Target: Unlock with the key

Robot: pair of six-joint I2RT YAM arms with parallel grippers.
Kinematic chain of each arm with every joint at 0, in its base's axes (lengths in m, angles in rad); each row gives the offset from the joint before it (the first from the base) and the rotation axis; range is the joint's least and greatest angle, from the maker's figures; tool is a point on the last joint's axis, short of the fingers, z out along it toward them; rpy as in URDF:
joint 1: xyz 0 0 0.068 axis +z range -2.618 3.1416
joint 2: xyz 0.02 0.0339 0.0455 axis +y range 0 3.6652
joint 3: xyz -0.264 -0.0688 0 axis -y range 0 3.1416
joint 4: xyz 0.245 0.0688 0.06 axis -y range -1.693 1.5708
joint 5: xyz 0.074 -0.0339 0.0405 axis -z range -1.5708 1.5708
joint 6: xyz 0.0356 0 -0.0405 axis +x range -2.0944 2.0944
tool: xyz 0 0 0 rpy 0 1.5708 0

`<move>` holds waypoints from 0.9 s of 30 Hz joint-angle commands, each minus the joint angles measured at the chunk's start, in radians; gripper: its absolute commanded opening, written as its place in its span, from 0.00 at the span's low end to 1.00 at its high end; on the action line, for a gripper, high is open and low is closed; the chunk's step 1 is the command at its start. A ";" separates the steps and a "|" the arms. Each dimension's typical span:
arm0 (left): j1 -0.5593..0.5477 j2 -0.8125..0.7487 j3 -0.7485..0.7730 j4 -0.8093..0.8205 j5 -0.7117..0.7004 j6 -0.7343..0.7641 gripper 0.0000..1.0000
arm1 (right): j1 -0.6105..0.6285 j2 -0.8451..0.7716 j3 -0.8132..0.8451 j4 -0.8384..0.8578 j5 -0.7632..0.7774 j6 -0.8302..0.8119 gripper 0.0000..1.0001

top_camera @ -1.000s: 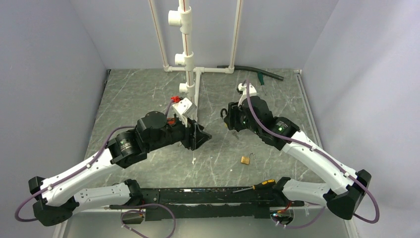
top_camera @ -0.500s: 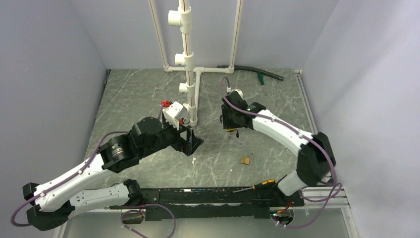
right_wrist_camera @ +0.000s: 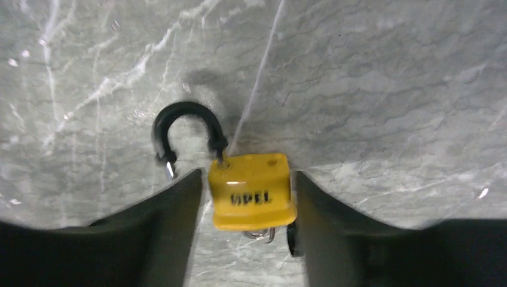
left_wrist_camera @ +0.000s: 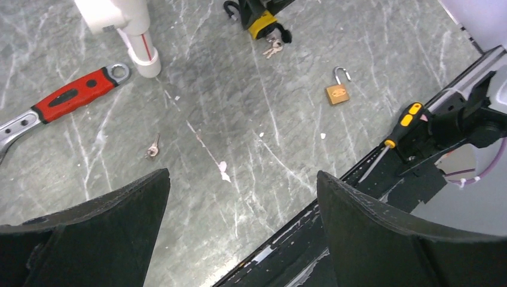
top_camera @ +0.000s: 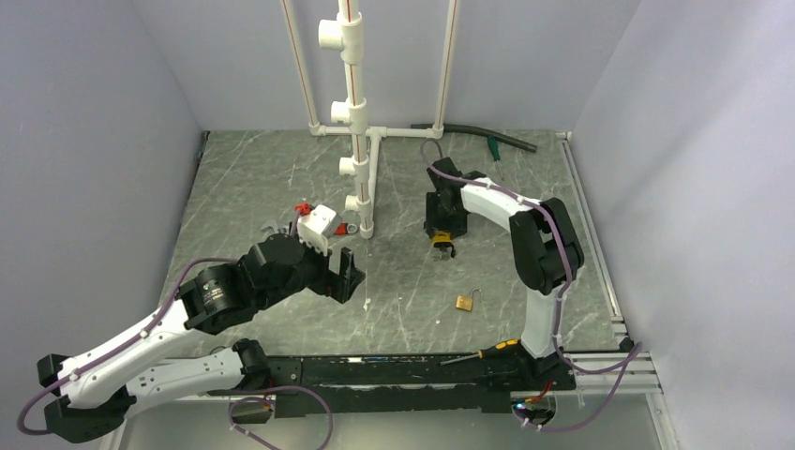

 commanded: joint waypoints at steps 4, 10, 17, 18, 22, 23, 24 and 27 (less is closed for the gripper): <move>0.003 -0.018 0.005 -0.069 -0.104 0.017 0.98 | -0.017 -0.067 0.097 -0.051 0.041 0.012 0.98; 0.006 -0.026 -0.030 -0.076 -0.146 0.058 0.99 | -0.017 -0.181 0.023 -0.077 0.085 0.069 1.00; 0.006 -0.017 -0.026 -0.086 -0.143 0.057 0.99 | -0.012 -0.364 -0.109 -0.118 0.130 0.217 1.00; 0.006 -0.020 -0.026 -0.089 -0.144 0.057 0.99 | -0.010 -0.394 -0.132 -0.134 0.139 0.252 1.00; 0.006 -0.046 -0.030 -0.109 -0.163 0.054 0.99 | -0.002 -0.532 -0.270 -0.151 0.129 0.389 0.99; 0.006 -0.051 -0.031 -0.109 -0.165 0.054 0.99 | -0.002 -0.568 -0.310 -0.141 0.116 0.413 0.98; 0.006 -0.058 -0.032 -0.108 -0.166 0.054 0.99 | -0.001 -0.603 -0.352 -0.128 0.105 0.434 0.97; 0.006 -0.064 -0.032 -0.109 -0.171 0.054 0.99 | 0.002 -0.692 -0.458 -0.098 0.091 0.484 0.96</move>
